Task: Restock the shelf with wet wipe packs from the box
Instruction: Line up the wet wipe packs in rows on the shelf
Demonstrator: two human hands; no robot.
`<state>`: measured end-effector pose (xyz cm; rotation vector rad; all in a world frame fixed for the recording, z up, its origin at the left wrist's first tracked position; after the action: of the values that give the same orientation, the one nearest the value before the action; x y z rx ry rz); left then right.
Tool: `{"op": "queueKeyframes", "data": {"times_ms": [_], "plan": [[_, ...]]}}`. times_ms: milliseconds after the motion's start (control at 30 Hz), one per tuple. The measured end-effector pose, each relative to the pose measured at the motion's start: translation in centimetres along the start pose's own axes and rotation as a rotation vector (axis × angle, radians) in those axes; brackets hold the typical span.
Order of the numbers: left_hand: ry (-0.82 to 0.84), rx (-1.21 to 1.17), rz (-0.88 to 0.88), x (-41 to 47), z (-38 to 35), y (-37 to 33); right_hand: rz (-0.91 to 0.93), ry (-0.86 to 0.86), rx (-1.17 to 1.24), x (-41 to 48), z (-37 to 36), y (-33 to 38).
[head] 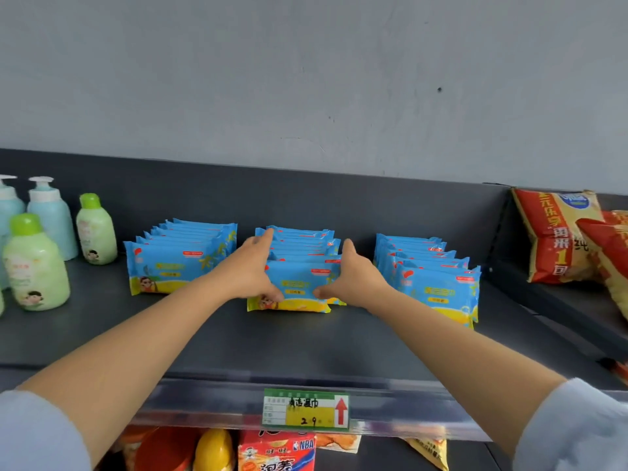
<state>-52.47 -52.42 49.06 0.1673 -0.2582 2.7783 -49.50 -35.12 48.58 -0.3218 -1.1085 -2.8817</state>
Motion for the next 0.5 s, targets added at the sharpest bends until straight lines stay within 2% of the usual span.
{"op": "queueKeyframes", "data": {"times_ms": [167,400,500], "plan": [[-0.043,-0.092,0.022,-0.4,-0.3,-0.9,0.081,0.031,0.067,0.4,-1.2,0.6],[0.051,-0.23,0.053,-0.2,0.2,0.0,0.055,0.145,0.195,1.5,-0.6,-0.6],[0.061,-0.282,0.069,0.5,0.0,0.2,0.07,0.145,0.222,1.9,-0.9,-0.4]]}}
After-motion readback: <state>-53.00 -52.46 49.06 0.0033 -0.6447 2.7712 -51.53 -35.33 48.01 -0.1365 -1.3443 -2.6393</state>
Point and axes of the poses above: each hand's wrist, its own x-axis towards the middle knuckle, its own z-axis out of the back of the hand, y = z × x, the point moved 6 cm from there along x, towards the middle knuckle, and after that the axes turned 12 degrees about x, right-handed, at the moved point
